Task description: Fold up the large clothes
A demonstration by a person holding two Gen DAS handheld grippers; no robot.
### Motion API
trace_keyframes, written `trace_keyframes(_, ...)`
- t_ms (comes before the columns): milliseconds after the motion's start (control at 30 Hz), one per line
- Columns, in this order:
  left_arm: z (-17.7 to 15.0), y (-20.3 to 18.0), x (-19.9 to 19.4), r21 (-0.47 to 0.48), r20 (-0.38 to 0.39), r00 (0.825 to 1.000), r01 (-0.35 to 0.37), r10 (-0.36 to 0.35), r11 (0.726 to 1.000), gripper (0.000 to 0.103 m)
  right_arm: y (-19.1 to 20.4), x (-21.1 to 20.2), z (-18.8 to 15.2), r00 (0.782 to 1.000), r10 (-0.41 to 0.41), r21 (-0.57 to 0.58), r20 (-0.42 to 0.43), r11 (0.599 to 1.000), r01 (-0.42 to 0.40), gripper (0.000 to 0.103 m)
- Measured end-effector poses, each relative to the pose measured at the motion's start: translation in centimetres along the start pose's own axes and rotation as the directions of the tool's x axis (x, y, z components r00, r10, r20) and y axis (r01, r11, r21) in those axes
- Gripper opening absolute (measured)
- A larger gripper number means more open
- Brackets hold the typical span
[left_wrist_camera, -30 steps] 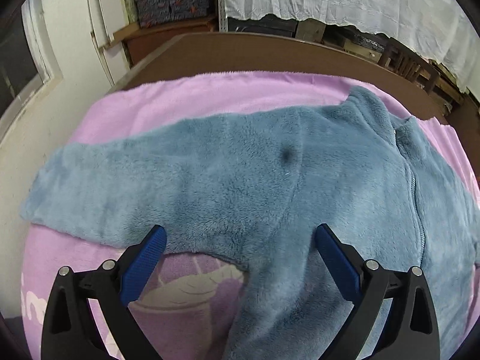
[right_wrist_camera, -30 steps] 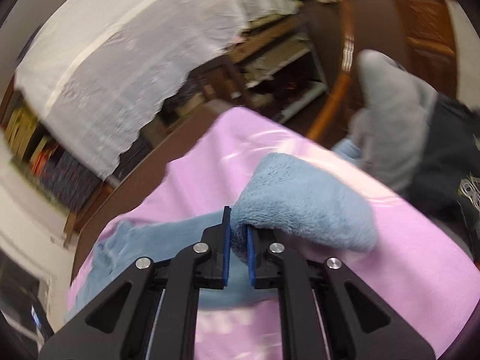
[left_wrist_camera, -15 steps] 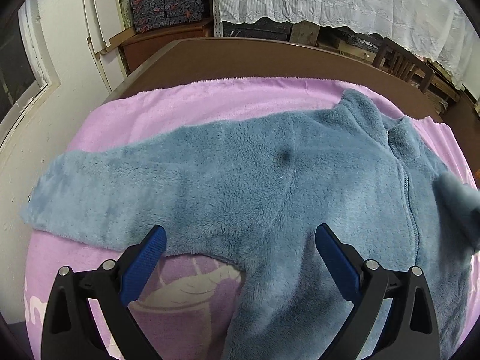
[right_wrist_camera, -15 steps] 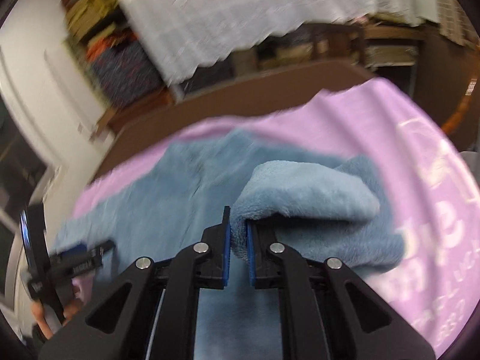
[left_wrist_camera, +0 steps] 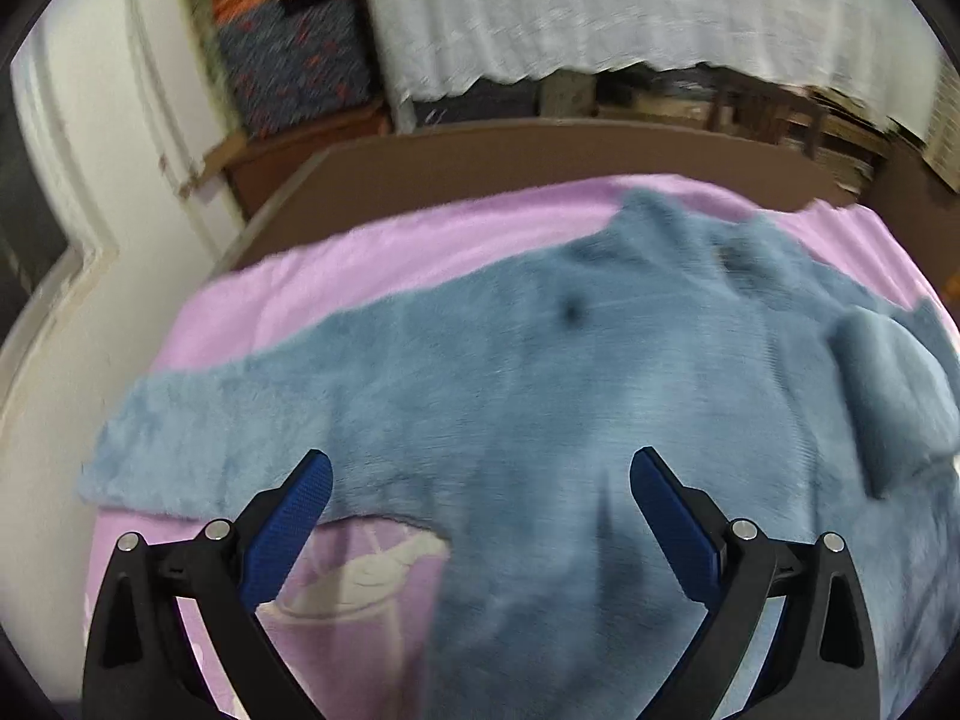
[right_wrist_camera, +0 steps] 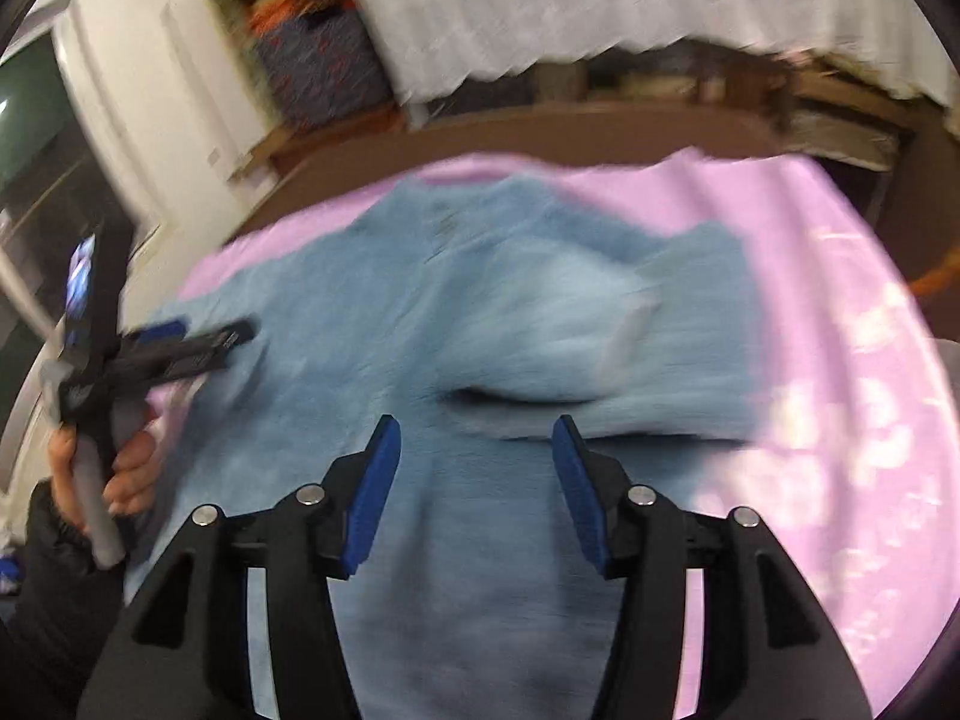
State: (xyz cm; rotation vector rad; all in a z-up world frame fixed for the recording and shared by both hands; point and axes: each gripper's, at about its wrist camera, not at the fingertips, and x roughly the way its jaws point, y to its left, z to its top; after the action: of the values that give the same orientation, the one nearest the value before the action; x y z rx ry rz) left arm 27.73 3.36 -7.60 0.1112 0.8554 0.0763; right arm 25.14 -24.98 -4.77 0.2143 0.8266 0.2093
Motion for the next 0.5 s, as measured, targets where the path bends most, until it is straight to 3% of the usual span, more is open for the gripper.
trace_keyframes(67,-0.1,-2.2,-1.4,0.062,0.042,0.999,0.006,-0.009,0.998,0.100,-3.3,-0.4,0.8,0.999,-0.029,0.103,0.016,0.994,0.027,0.029)
trace_keyframes(133,-0.2,-4.8,-2.6,0.139,0.057,0.997,0.047,-0.055,0.989,0.100,-5.9,-0.3,1.6,1.000,-0.015,0.198,0.011,0.980,0.013,0.016)
trace_keyframes(267,-0.7,-10.8,-4.0,0.302,0.064,0.992,0.089,-0.113,0.949,0.100,-8.7,0.5,3.0,0.999,0.013,0.285,0.034,0.958,-0.022,0.014)
trace_keyframes(400,-1.2,-16.7,-3.9,0.440,0.102,0.991,0.028,-0.081,0.898,0.100,-10.0,1.5,3.8,0.996,0.061,0.349,0.066,0.934,-0.081,0.016)
trace_keyframes(500,-1.1,-19.4,-3.1,0.474,0.103,0.992,0.013,-0.070,0.881,0.100,-11.8,2.5,3.3,0.990,0.117,0.404,0.083,0.904,-0.141,0.016)
